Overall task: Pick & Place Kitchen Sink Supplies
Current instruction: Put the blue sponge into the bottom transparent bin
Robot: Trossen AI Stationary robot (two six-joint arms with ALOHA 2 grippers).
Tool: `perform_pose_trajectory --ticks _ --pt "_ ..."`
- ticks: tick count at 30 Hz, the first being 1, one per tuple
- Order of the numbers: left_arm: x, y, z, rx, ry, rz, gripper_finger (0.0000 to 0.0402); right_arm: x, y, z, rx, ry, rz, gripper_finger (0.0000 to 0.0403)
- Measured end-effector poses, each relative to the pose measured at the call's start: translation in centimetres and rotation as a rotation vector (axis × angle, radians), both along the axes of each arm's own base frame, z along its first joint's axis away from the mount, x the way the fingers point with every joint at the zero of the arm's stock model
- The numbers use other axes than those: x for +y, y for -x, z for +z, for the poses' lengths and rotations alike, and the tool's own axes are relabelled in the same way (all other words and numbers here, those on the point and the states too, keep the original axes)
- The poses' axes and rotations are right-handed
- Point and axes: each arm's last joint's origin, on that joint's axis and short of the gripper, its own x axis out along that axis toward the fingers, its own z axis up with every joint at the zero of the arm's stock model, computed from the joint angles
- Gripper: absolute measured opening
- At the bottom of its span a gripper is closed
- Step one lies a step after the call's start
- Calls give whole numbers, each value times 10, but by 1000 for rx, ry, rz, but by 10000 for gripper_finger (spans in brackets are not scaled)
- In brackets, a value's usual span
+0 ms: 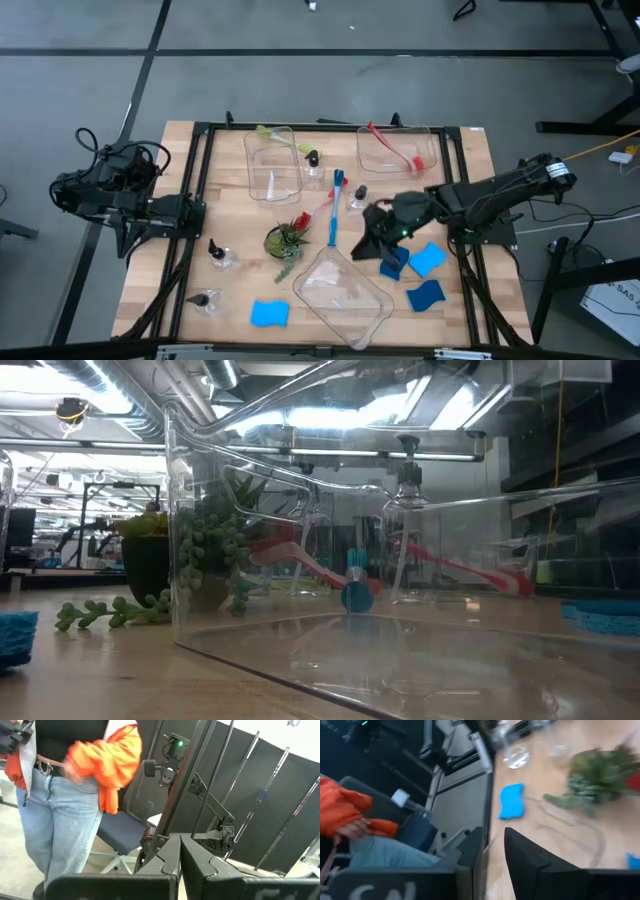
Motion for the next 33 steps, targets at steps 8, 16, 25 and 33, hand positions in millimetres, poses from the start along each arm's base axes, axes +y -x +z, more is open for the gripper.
perform_pose_trajectory --ticks 8,16,25,33 --pt "0 0 0 0 0 0 6 36 13 -1 -28 82 -11 79" --pt "0 0 0 0 0 0 6 72 29 -7 -70 215 -156 79" --pt "0 0 0 0 0 0 6 100 35 -30 53 181 -200 79" --pt "0 0 0 0 0 0 6 104 32 -39 107 138 -231 80"
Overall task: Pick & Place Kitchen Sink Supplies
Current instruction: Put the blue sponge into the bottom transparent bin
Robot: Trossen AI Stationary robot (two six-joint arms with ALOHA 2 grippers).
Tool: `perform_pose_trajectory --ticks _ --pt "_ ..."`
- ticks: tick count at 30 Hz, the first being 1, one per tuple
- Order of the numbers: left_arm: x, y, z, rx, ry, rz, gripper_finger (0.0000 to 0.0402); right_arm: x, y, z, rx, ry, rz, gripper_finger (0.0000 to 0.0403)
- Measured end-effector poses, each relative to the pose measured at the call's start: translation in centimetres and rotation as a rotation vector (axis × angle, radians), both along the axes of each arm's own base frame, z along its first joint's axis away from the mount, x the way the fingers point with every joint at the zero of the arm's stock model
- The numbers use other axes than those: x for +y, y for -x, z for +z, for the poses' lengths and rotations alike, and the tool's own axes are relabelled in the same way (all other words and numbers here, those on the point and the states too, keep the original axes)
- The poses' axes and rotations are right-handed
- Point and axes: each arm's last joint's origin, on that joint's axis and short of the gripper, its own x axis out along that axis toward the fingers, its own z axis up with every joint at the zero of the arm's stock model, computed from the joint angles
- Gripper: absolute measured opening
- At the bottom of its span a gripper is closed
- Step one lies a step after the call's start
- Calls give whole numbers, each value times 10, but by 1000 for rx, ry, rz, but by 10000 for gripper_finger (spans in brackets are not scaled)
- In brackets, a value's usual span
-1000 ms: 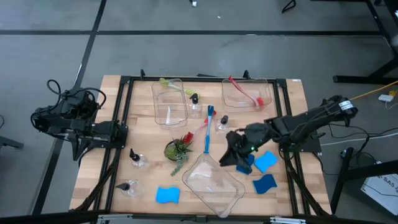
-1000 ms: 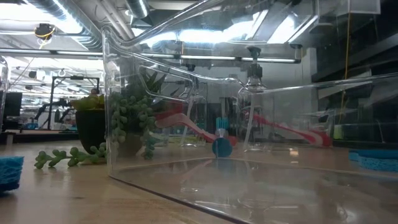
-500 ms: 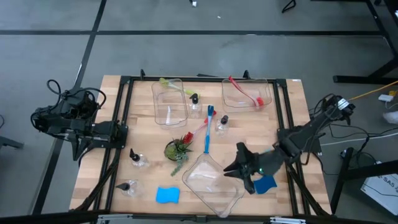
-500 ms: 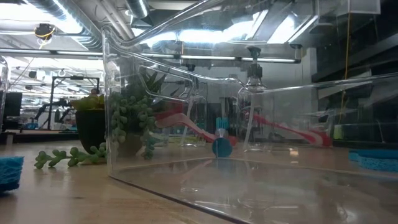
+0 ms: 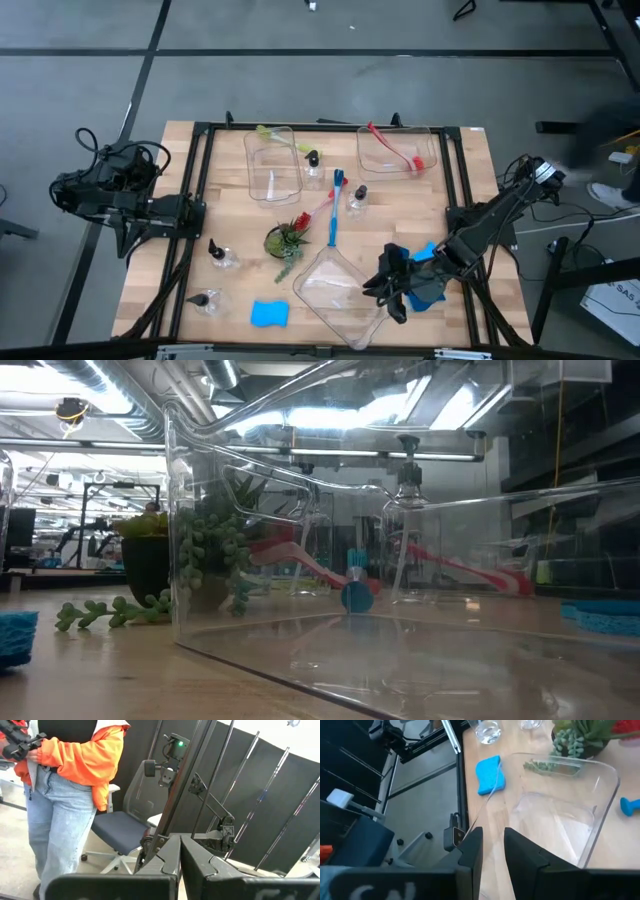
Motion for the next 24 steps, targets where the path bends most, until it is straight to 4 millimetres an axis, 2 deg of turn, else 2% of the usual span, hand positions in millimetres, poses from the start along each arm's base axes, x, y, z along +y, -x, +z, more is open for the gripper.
perform_pose_trajectory --ticks 3,10,24 --pt "0 0 0 0 0 0 6 1 -2 0 -8 -21 -20 96" --pt "0 0 0 0 0 -1 6 2 -4 3 -51 -32 -21 182" --pt "0 0 0 0 0 0 6 2 0 -7 63 -20 43 161"
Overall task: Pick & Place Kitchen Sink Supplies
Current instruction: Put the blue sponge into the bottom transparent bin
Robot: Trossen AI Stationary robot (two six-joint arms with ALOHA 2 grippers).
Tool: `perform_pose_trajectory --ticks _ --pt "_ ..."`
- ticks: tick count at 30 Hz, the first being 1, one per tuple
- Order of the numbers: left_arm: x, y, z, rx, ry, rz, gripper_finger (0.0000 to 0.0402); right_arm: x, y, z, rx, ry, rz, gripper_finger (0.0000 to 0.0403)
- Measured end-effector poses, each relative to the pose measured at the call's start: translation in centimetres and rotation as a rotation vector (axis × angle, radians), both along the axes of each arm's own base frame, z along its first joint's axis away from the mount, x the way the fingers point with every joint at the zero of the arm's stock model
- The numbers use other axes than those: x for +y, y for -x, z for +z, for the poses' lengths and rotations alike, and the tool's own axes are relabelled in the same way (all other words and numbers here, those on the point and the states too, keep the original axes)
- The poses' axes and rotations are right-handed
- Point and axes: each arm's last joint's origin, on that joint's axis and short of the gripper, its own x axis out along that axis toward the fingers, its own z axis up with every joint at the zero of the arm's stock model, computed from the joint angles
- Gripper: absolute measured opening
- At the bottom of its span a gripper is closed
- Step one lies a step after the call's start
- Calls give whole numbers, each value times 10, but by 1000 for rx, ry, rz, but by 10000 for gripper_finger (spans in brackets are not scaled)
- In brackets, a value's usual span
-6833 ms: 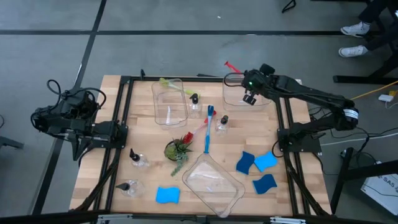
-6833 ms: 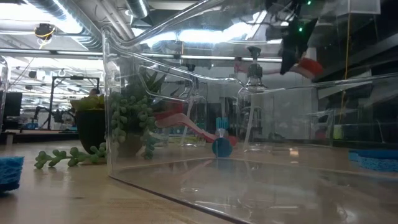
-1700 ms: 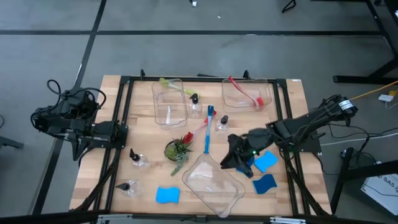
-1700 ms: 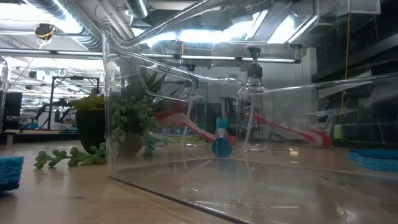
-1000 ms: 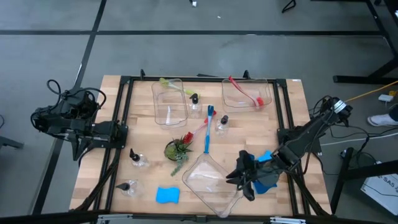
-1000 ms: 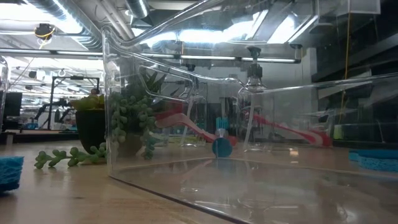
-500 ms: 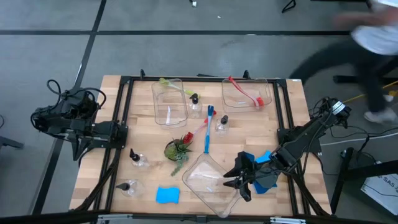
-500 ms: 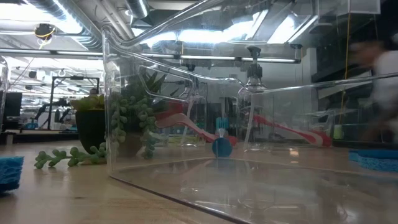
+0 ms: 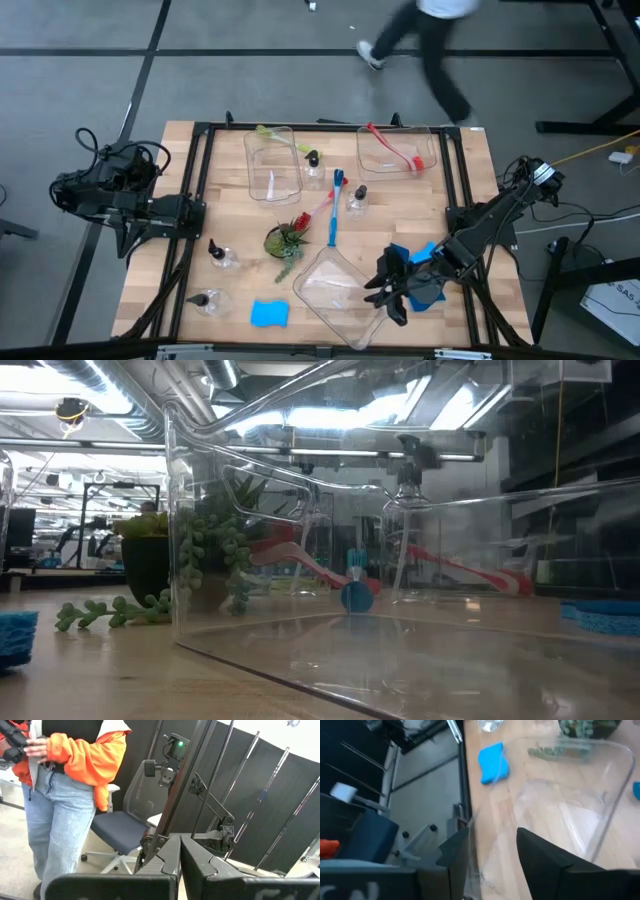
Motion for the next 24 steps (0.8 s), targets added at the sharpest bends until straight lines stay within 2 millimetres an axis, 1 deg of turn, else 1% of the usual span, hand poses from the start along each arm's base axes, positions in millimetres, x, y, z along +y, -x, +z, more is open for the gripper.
perform_pose_trajectory --ticks 5,9,16,21,24 --pt "0 0 0 0 0 0 6 -3 6 -9 128 6 10 160" --pt "0 0 0 0 0 0 6 -7 13 -17 266 4 17 160" --pt "0 0 0 0 0 0 6 -18 28 -30 478 109 -10 160" --pt "0 0 0 0 0 0 6 -23 34 -34 541 174 -22 160" --pt "0 0 0 0 0 0 6 -26 35 -36 529 224 -56 160"
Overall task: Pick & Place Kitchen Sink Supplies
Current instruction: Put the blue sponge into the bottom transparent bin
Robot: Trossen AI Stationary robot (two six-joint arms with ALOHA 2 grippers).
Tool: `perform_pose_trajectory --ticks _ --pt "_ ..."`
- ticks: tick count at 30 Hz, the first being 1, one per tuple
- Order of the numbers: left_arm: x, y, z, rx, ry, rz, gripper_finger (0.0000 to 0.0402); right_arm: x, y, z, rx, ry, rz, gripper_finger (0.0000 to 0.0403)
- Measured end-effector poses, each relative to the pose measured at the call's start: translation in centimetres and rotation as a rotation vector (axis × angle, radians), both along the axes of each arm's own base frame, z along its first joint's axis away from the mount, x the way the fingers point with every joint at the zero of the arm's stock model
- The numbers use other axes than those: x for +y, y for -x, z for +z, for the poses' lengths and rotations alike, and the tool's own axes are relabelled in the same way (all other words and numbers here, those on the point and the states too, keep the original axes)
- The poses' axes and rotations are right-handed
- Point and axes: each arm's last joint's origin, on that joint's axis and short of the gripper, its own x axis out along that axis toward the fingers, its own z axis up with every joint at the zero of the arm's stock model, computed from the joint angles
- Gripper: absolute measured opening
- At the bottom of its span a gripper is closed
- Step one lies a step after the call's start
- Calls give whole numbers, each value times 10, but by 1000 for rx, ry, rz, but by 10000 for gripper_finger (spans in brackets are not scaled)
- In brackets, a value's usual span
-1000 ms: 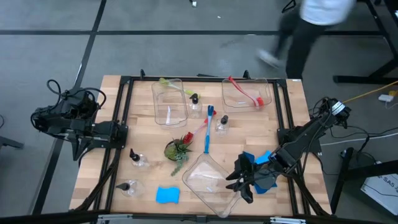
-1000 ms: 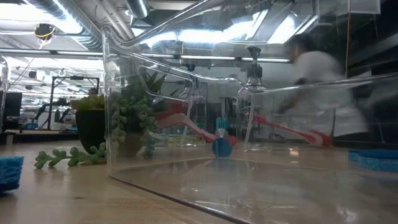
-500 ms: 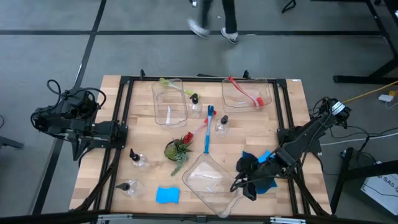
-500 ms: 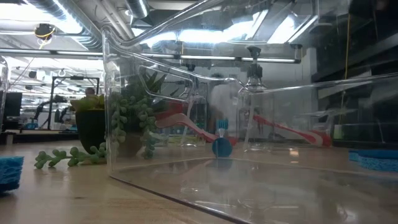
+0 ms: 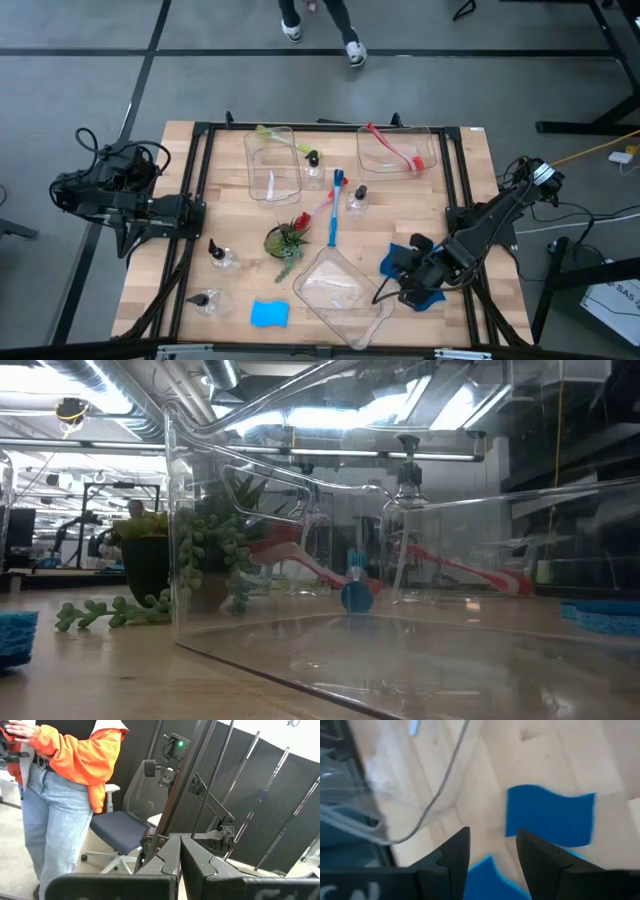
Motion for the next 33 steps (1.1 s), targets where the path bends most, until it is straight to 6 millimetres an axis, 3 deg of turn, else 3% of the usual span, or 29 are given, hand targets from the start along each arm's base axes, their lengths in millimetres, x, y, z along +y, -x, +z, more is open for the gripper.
perform_pose_trajectory --ticks 6,13,19,33 --pt "0 0 0 0 0 0 6 -6 5 -28 17 28 -37 160" --pt "0 0 0 0 0 0 6 -7 9 -63 -7 -78 -91 160" --pt "0 0 0 0 0 0 6 -12 15 -78 5 -72 -122 160" --pt "0 0 0 0 0 1 6 4 -4 -114 118 44 -72 160"
